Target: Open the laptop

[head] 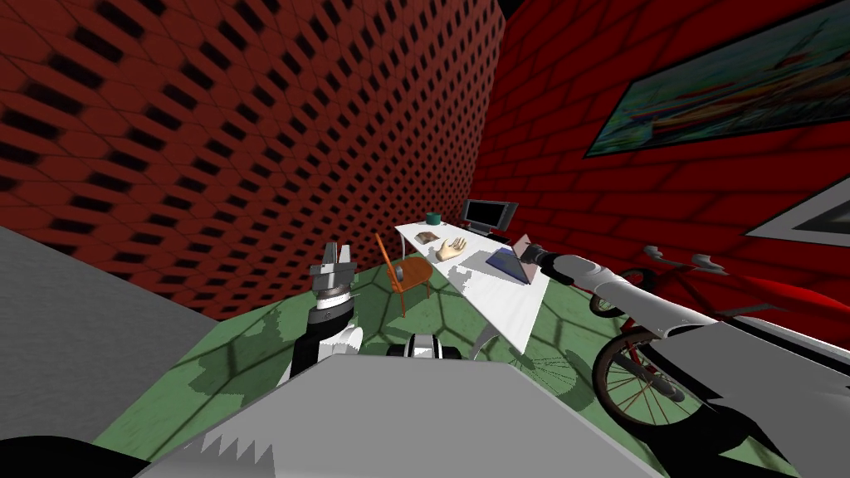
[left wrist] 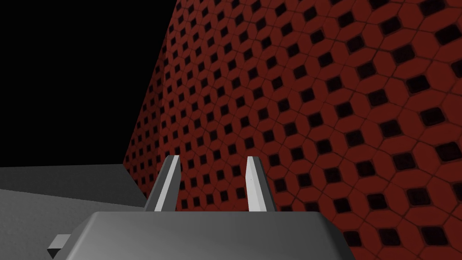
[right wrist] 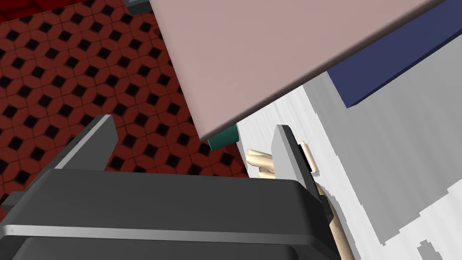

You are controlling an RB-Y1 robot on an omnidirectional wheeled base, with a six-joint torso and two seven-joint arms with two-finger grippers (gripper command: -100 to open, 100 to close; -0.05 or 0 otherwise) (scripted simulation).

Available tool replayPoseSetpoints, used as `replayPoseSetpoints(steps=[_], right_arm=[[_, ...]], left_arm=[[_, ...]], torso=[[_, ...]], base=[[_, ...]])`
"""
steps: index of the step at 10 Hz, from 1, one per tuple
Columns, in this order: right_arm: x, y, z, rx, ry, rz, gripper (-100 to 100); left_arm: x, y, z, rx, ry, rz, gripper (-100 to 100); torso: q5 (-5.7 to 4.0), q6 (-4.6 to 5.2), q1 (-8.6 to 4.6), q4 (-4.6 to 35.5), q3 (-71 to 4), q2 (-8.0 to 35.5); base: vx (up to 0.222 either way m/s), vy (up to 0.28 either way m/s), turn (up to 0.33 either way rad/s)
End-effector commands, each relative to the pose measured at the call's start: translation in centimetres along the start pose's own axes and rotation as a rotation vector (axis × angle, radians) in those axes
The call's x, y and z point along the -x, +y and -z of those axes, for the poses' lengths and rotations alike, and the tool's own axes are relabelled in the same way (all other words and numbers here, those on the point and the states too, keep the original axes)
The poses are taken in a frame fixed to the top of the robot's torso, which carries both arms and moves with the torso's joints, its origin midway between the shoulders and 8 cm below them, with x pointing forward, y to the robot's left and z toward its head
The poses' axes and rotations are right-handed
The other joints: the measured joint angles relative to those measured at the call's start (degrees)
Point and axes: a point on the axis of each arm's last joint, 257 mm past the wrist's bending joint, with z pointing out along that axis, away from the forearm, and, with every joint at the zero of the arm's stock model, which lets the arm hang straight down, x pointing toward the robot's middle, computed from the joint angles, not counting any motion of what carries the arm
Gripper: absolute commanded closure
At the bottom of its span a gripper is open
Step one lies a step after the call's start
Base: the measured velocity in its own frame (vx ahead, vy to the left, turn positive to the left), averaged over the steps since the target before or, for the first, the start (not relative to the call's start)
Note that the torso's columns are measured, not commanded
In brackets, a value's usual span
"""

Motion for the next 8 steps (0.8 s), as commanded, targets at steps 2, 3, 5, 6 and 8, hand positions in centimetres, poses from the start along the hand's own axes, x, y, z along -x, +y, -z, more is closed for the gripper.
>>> replayPoseSetpoints(steps=[2,3,5,6,8], right_arm=[[-0.8,-0.5,0.5,0.029,0.001,-0.018,-100],[-1.1,-0.7,0.7,0.038,0.002,-0.024,-100],[-1.6,-1.0,1.2,0.058,0.004,-0.036,-100],[-2.0,-1.2,1.5,0.070,0.005,-0.044,-100],[-2.4,-1.6,2.0,0.088,0.007,-0.058,-100]], left_arm=[[0.0,0.0,0.0,0.000,0.000,0.000,0],[0.0,0.0,0.0,0.000,0.000,0.000,0],[0.0,0.0,0.0,0.000,0.000,0.000,0],[0.0,0.0,0.0,0.000,0.000,0.000,0],[0.0,0.0,0.0,0.000,0.000,0.000,0]], torso=[[0.01,-0.01,0.03,0.0,0.0,0.0],[0.01,-0.01,0.04,0.0,0.0,0.0],[0.01,-0.01,0.03,0.0,0.0,0.0],[0.01,-0.01,0.03,0.0,0.0,0.0],[0.01,0.00,0.01,0.0,0.0,0.0]], base=[[0.032,0.024,0.008],[0.037,0.032,0.010],[0.041,0.034,0.010],[0.038,0.037,0.010],[0.043,0.032,0.009]])
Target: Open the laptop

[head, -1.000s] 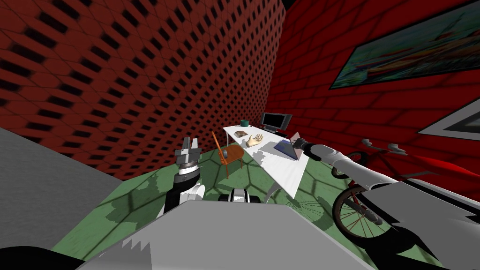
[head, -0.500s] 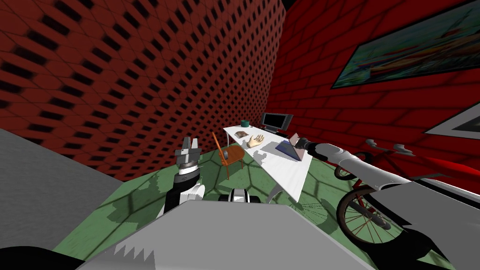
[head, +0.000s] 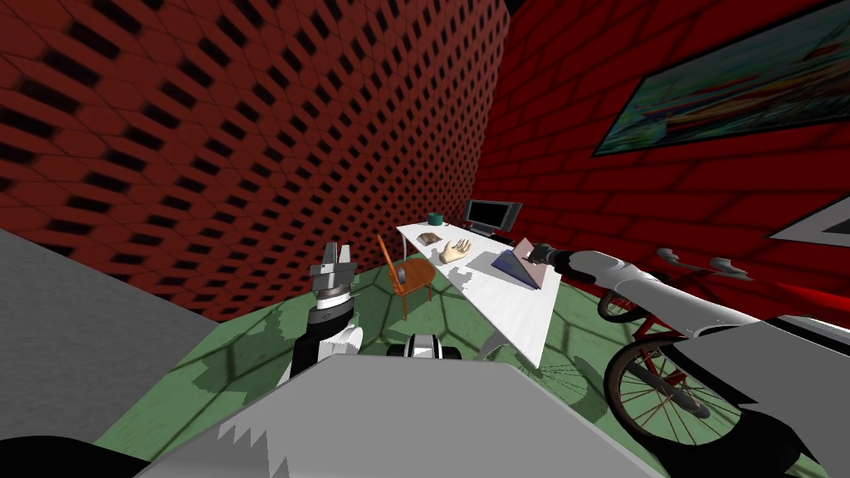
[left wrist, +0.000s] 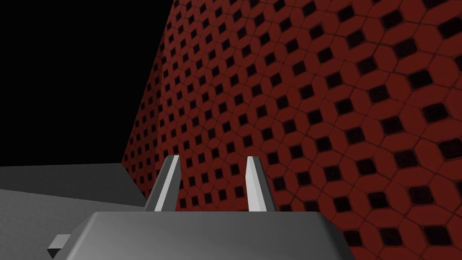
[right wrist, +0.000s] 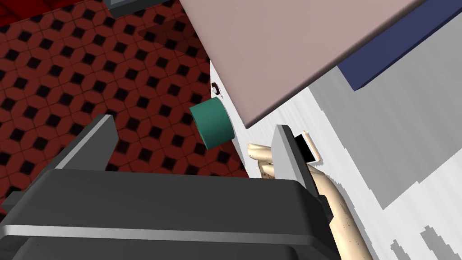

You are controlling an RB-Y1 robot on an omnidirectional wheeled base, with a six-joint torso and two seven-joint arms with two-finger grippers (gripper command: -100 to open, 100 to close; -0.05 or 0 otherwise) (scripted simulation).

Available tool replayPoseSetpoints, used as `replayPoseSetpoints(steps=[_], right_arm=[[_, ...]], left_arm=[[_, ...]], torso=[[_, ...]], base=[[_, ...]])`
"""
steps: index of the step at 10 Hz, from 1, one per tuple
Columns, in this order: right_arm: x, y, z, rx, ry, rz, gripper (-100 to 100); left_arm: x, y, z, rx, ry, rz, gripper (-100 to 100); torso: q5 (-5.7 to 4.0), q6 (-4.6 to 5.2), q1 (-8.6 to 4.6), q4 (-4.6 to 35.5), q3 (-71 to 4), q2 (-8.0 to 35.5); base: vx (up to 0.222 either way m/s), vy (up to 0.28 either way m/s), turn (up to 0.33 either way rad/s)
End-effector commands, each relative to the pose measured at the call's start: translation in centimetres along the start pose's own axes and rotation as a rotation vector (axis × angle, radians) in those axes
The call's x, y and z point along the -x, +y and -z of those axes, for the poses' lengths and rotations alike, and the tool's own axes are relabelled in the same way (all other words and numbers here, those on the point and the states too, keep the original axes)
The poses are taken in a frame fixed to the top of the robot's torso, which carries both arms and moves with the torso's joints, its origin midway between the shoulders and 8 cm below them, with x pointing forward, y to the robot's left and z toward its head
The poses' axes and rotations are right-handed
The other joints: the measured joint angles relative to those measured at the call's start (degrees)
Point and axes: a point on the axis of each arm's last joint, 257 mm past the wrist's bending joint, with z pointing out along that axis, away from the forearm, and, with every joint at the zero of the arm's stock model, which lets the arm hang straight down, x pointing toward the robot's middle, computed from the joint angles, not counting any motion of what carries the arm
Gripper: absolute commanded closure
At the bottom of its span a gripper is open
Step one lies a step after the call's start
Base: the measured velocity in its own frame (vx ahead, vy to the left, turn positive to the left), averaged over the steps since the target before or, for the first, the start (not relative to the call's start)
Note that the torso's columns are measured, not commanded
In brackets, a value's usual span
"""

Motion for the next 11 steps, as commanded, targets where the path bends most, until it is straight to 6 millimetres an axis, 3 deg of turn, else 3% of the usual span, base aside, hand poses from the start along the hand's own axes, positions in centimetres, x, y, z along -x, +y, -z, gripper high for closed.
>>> replayPoseSetpoints(steps=[1,3,4,8,9,10,11], right_arm=[[-0.6,-0.3,0.6,0.025,0.002,-0.022,-100],[-0.5,-0.2,0.5,0.020,0.002,-0.019,-100],[-0.5,-0.2,0.5,0.020,0.002,-0.019,100],[-4.4,1.0,2.1,0.100,0.079,0.093,100],[-3.7,0.8,1.9,0.085,0.069,0.075,100],[-3.2,0.1,2.4,0.099,0.046,0.090,-100],[-2.9,-0.3,2.7,0.104,0.033,0.096,-100]], left_arm=[[0.0,0.0,0.0,0.000,0.000,0.000,0],[0.0,0.0,0.0,0.000,0.000,0.000,0],[0.0,0.0,0.0,0.000,0.000,0.000,0],[0.0,0.0,0.0,0.000,0.000,0.000,0],[0.0,0.0,0.0,0.000,0.000,0.000,0],[0.0,0.0,0.0,0.000,0.000,0.000,0],[0.0,0.0,0.0,0.000,0.000,0.000,0]], torso=[[-0.01,-0.01,0.00,0.0,0.0,0.0],[-0.02,-0.01,-0.05,0.0,0.0,0.1],[-0.03,0.00,-0.07,0.0,0.0,0.1],[0.09,-0.05,0.29,-0.1,-0.2,-0.3],[0.06,-0.03,0.16,0.0,-0.1,-0.1],[-0.05,0.00,-0.19,0.1,0.1,0.2],[-0.07,0.12,-0.18,0.1,0.2,0.2]], base=[[0.037,0.035,0.008],[0.008,0.008,0.000],[0.000,0.000,0.000],[0.124,0.104,0.006],[0.063,0.064,0.000],[0.085,0.072,-0.235],[0.153,0.074,-0.270]])
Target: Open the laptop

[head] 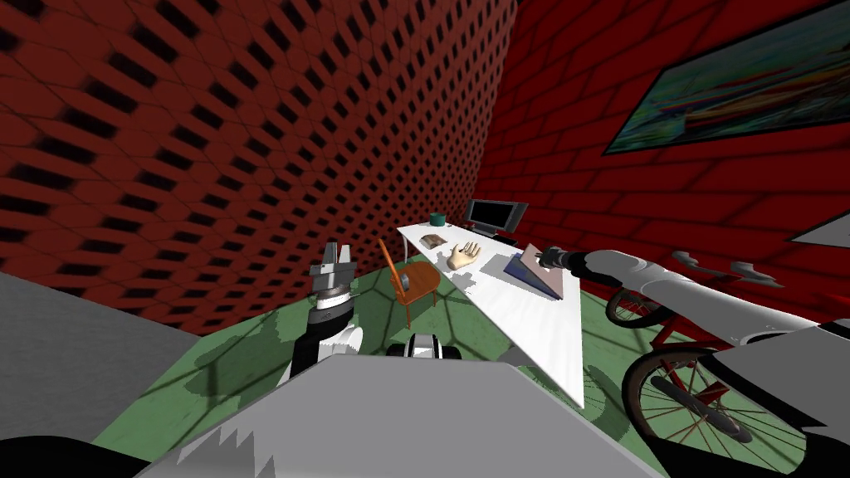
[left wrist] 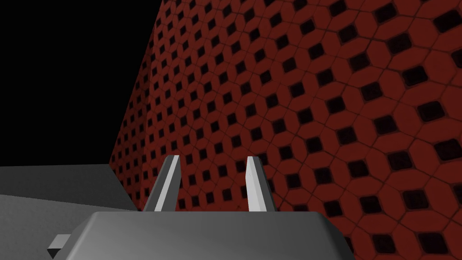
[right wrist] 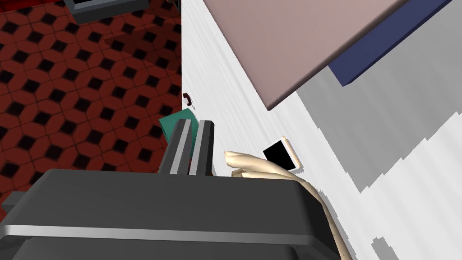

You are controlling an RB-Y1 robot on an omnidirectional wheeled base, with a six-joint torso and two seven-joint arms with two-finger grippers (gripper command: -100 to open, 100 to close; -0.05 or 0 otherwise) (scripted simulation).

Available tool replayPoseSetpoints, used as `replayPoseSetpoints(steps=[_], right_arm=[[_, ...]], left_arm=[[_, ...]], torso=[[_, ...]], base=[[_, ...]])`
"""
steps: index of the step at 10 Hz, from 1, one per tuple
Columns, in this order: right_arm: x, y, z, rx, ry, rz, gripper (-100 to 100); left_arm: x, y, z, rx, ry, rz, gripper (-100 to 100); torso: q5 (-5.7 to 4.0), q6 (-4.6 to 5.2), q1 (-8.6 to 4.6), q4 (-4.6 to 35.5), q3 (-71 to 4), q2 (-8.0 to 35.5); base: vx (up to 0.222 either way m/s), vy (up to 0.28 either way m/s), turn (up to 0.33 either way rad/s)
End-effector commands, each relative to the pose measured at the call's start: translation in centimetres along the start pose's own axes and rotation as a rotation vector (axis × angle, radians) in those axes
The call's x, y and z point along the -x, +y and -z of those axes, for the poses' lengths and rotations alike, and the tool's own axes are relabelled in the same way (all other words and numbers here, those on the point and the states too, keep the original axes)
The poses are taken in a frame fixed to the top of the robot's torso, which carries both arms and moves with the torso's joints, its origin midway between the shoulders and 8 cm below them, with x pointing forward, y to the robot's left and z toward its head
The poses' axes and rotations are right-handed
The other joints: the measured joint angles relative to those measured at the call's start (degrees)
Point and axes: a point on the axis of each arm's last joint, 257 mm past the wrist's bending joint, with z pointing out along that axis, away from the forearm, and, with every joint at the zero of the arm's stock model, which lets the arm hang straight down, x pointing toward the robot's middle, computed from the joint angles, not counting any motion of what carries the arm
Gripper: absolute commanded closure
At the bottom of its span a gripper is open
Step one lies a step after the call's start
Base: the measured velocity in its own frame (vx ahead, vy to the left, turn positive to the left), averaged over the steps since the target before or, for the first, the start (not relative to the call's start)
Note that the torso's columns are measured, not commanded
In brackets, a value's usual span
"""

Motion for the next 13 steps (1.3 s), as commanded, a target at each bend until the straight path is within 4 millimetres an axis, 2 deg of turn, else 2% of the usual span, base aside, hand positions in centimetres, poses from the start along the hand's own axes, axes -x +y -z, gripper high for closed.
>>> replayPoseSetpoints(steps=[1,7,8,9,13], right_arm=[[0.8,-1.1,1.0,0.015,-0.038,0.024,-100],[2.7,-3.6,3.4,0.028,-0.125,0.076,-100],[2.4,-3.3,3.2,0.027,-0.114,0.069,-100],[2.5,-3.3,3.2,0.028,-0.117,0.071,0],[2.5,-3.3,3.2,0.028,-0.117,0.071,0]], left_arm=[[0.0,0.0,0.0,0.000,0.000,0.000,0],[0.0,0.0,0.0,0.000,0.000,0.000,0],[0.0,0.0,0.0,0.000,0.000,0.000,0],[0.0,0.0,0.0,0.000,0.000,0.000,0],[0.0,0.0,0.0,0.000,0.000,0.000,0]], torso=[[0.04,-0.10,0.08,-0.1,-0.2,-0.2],[0.06,-0.12,0.17,-0.1,-0.1,-0.2],[0.07,-0.13,0.19,-0.1,-0.1,-0.2],[0.04,-0.17,0.09,-0.1,-0.1,-0.1],[0.07,-0.12,0.19,-0.1,-0.1,-0.2]], base=[[0.153,0.054,-0.144],[0.109,0.071,-0.156],[0.042,0.034,-0.034],[0.008,0.007,0.008],[0.000,0.000,0.000]])
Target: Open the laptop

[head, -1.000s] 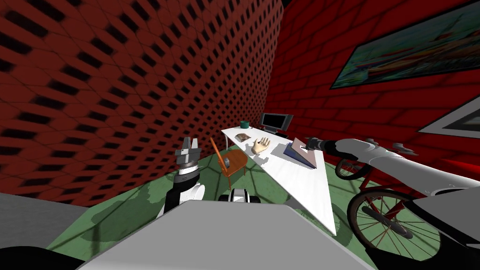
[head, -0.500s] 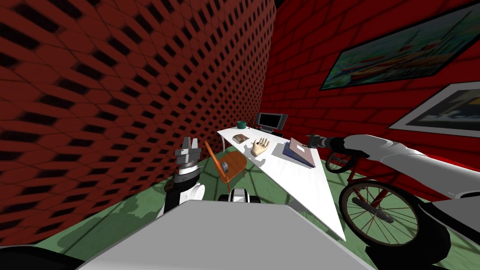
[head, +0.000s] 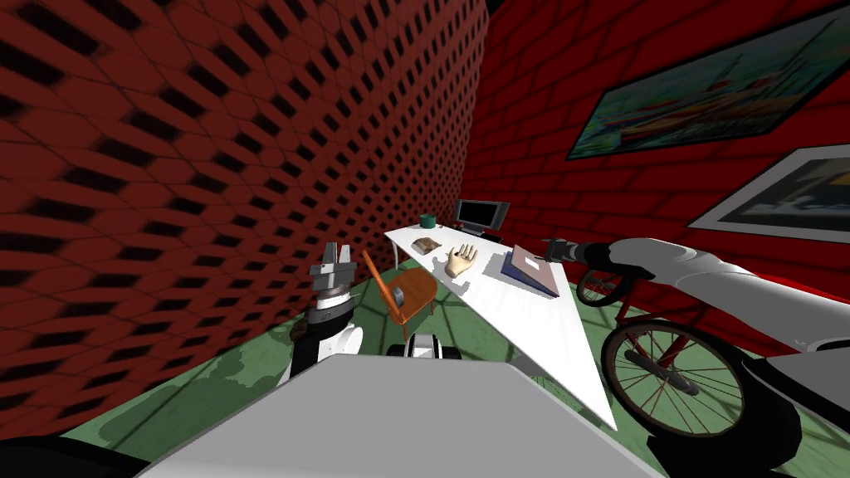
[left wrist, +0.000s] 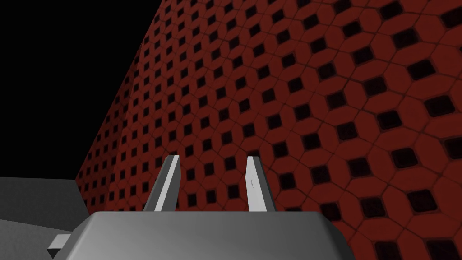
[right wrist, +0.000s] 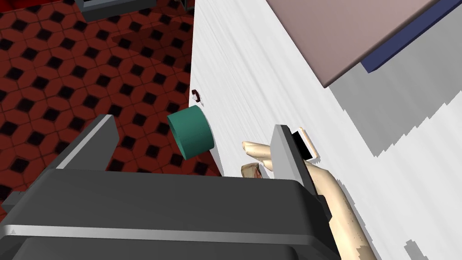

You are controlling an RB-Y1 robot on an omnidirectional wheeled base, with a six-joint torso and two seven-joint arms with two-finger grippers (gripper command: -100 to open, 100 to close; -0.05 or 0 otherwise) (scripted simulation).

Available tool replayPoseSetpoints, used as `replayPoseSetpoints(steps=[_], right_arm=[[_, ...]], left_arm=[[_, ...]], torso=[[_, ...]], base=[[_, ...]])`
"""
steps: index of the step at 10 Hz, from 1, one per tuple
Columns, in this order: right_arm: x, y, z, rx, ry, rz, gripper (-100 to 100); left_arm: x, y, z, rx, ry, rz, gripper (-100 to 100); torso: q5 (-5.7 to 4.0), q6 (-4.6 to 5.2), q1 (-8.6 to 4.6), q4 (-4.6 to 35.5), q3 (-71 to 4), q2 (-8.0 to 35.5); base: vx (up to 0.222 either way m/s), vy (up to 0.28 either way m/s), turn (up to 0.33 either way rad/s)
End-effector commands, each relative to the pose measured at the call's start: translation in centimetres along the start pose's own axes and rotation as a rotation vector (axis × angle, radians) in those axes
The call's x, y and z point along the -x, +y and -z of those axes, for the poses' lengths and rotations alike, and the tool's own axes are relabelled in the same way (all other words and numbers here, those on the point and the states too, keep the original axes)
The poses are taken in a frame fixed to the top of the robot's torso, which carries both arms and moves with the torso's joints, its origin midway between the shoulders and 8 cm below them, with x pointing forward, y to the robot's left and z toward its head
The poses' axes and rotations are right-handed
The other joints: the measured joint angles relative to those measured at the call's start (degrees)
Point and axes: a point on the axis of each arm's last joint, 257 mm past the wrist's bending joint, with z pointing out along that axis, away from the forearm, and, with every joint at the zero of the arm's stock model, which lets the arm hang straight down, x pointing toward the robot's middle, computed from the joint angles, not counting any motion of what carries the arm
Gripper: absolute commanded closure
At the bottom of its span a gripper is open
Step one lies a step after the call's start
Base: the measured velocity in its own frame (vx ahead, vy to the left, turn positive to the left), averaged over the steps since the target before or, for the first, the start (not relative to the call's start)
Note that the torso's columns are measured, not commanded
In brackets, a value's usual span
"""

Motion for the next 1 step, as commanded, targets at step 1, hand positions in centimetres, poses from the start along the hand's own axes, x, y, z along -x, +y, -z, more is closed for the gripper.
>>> replayPoseSetpoints(steps=[1], right_arm=[[0.00,0.00,0.00,0.000,0.000,0.000,0]], left_arm=[[0.00,0.00,0.00,0.000,0.000,0.000,0]], torso=[[0.00,0.00,0.01,0.0,0.0,0.0]], base=[[0.000,0.000,0.000]])
